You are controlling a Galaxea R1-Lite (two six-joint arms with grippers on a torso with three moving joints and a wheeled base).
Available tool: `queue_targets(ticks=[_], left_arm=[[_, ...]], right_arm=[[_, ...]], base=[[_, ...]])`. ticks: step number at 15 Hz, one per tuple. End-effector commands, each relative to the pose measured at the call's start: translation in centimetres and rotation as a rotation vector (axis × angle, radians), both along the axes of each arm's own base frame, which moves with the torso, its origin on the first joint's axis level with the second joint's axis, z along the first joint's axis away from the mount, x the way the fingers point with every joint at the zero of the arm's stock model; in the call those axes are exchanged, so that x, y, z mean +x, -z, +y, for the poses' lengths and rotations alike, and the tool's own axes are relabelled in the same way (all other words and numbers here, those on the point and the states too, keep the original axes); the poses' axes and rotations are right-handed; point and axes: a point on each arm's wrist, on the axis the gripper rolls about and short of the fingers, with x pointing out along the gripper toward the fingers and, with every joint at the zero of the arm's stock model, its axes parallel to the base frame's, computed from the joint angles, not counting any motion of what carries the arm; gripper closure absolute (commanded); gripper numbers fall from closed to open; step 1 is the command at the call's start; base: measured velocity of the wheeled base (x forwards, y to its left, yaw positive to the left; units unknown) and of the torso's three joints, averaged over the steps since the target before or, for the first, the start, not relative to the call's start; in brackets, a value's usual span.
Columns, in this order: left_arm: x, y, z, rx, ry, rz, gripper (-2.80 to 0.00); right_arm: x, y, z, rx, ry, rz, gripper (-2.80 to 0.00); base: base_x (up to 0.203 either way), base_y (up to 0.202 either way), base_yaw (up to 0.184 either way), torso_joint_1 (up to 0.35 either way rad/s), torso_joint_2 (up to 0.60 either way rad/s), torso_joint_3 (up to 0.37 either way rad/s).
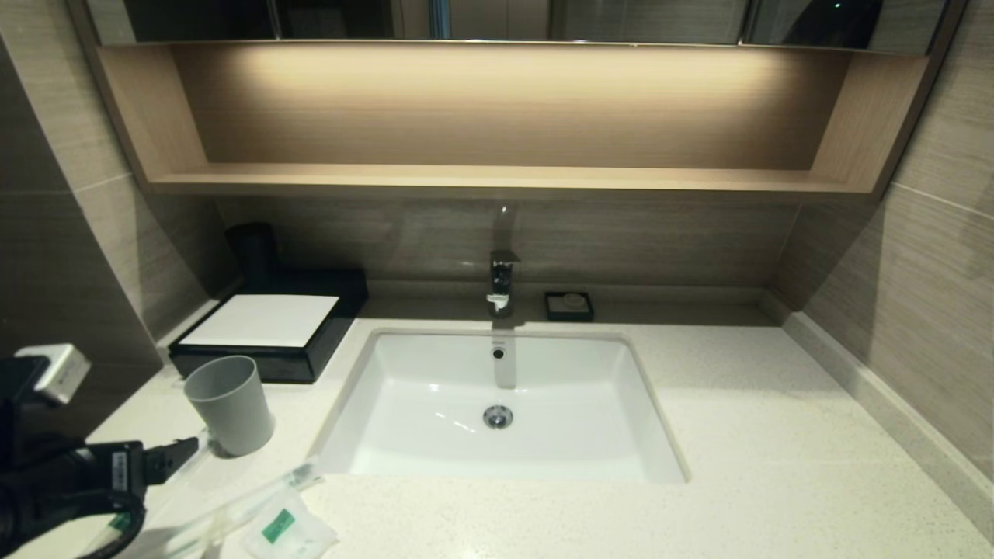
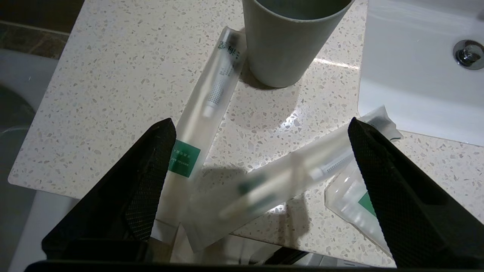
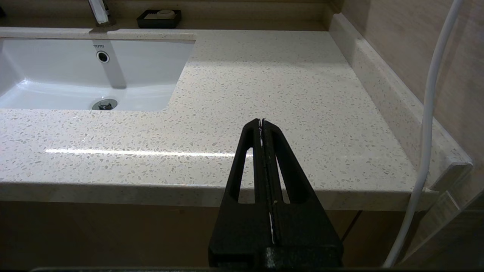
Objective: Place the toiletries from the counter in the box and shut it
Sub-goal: Pick up the cup
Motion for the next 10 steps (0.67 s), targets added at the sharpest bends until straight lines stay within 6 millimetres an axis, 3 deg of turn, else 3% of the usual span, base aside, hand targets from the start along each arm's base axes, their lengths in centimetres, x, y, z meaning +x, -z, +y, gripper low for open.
queue_targets(ticks=[1, 10], left_arm=[[0.9, 0.9, 0.1, -0.007, 0.003, 0.053, -2.8], [3.8, 2.6, 0.1, -0.035, 0.045, 0.07, -2.8]], right_arm=[[0.0, 0.0, 0.0, 0.001, 0.0, 0.001, 0.0], [0.0, 0.0, 0.0, -0.001, 0.0, 0.001, 0.0]], base=[[0.0, 0.0, 0.0, 0.0, 0.0, 0.0], [0.0, 0.0, 0.0, 0.0, 0.0, 0.0]])
